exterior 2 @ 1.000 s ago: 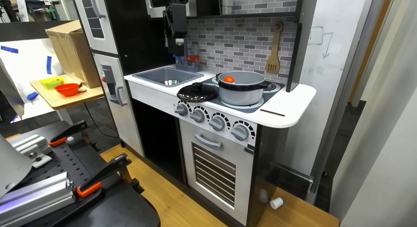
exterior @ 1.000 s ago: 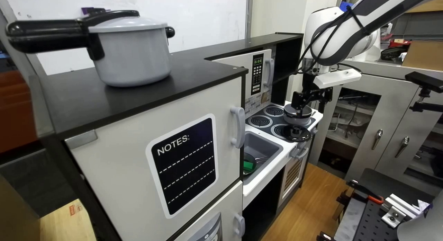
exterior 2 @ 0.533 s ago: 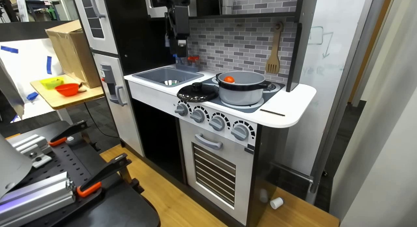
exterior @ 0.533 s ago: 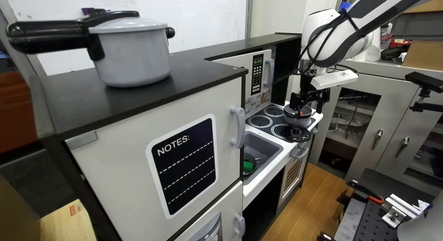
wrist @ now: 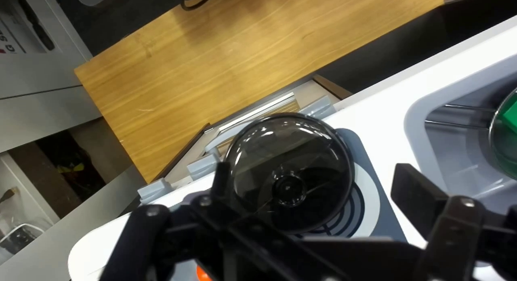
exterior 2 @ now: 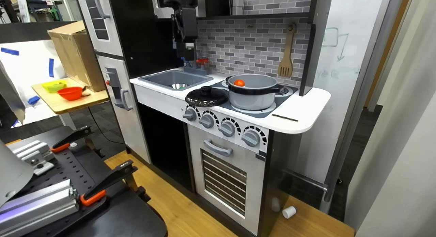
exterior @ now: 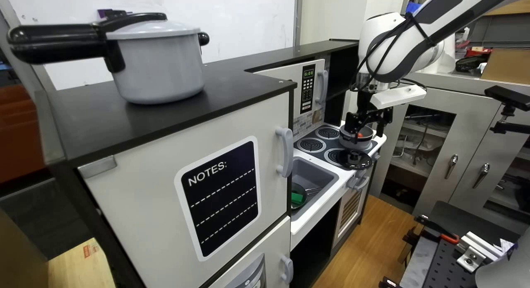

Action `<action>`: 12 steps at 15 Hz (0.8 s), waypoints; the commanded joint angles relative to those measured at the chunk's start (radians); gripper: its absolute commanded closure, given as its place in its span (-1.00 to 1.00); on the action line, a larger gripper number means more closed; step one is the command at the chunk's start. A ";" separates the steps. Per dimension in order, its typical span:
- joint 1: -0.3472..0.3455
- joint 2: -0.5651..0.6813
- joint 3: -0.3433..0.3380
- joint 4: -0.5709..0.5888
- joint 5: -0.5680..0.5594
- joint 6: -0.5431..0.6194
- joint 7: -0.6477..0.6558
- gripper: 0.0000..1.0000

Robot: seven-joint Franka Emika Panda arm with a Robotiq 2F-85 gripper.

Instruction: Place the black lid on top of the grey pot on the stove, remove the green block from the silver pan in the sink and set it on the stove then place it back on the pan

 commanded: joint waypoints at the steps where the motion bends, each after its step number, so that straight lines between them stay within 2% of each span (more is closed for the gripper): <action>1: -0.004 0.100 -0.002 0.046 -0.039 0.043 0.003 -1.00; 7: 0.008 0.300 -0.038 0.179 -0.047 0.076 -0.015 -1.00; 12: 0.013 0.357 -0.047 0.216 -0.011 0.070 -0.042 -1.00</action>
